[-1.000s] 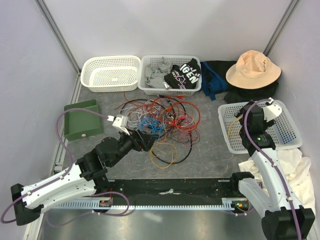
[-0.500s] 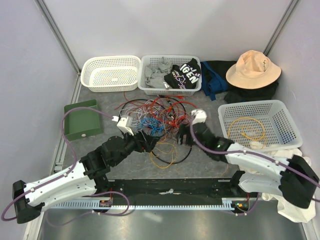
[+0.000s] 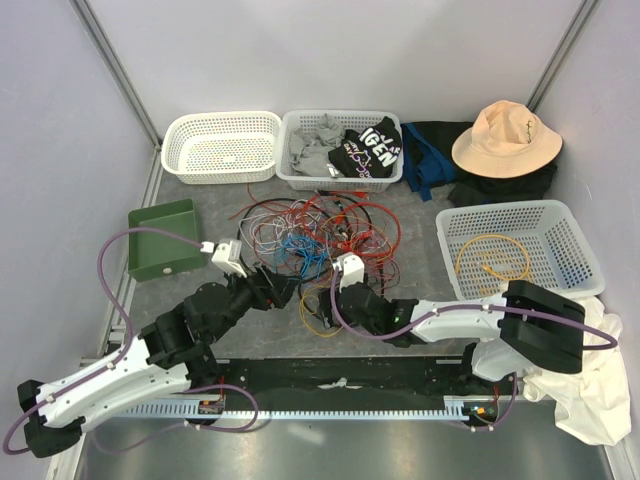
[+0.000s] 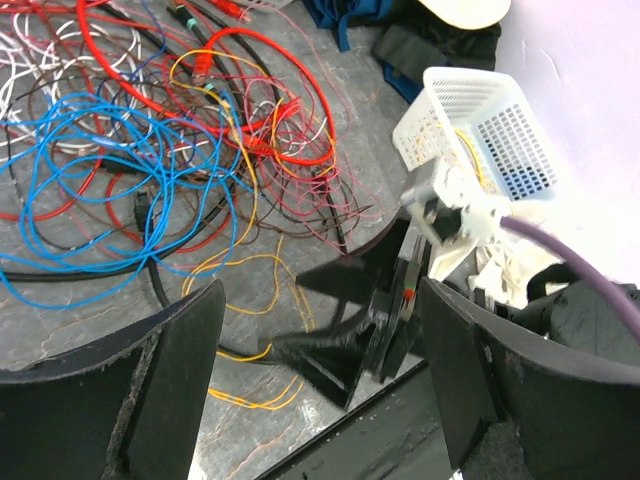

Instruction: Untangle the cables

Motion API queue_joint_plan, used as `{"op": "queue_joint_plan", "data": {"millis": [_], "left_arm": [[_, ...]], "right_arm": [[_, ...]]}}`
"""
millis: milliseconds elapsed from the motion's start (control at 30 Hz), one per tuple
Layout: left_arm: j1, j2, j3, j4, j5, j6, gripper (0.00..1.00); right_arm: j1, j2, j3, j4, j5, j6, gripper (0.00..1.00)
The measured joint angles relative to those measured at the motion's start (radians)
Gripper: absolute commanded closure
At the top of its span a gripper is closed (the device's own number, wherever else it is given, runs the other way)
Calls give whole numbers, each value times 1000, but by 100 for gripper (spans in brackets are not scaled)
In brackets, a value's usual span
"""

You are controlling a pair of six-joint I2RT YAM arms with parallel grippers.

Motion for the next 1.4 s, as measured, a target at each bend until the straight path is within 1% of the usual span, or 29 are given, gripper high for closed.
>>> {"op": "queue_joint_plan", "data": {"millis": [67,200,300,333,400,433,500,533,600,633,700,733,800,867,967,1033,1133,1267,1400], "left_arm": [[0,-12,-7,-13,-3,-5,16],[0,-15,-10,-45,-15,-12,16],[0,-17,-10,-61,-22,-14,16],[0,-17,-10,-64,-24,-15,16],[0,-17,-10,-65,-24,-15,16],[0,-18,-10,-66,-24,-15,16],[0,-21,-10,-72,-25,-15,16],[0,-23,-10,-76,-26,-16,16],[0,-27,-10,-87,-29,-16,16],[0,-31,-10,-92,-31,-16,16],[0,-37,-10,-103,-37,-16,16],[0,-41,-10,-108,-42,-17,16],[0,-47,-10,-115,-49,-17,16],[0,-50,-10,-122,-51,-17,16],[0,-50,-9,-124,-58,-16,16],[0,-48,-8,-124,-69,-16,15],[0,-37,3,-121,-79,-7,14],[0,-18,16,-71,-75,37,14],[0,-31,15,17,-60,94,12]], "right_arm": [[-19,12,10,18,16,-1,15],[-111,50,45,73,18,-1,19],[-158,105,89,99,11,-5,25],[-165,134,110,107,5,-6,30],[-171,184,142,122,-15,-12,38],[-172,204,151,129,-24,-13,47],[-172,240,167,137,-42,-14,55],[-172,255,173,138,-48,-15,62],[-174,278,181,138,-57,-15,71],[-175,283,182,138,-59,-12,83],[-176,282,181,138,-57,-11,97],[-176,275,181,138,-56,-16,100],[-169,237,178,119,-34,-19,100],[-143,157,178,71,6,-24,100],[-54,-27,193,-23,74,-45,100],[1,-132,235,-84,95,-57,100],[35,-273,318,-175,116,-84,100],[35,-385,445,-293,129,-116,100],[35,-414,567,-396,126,-148,100]]}}
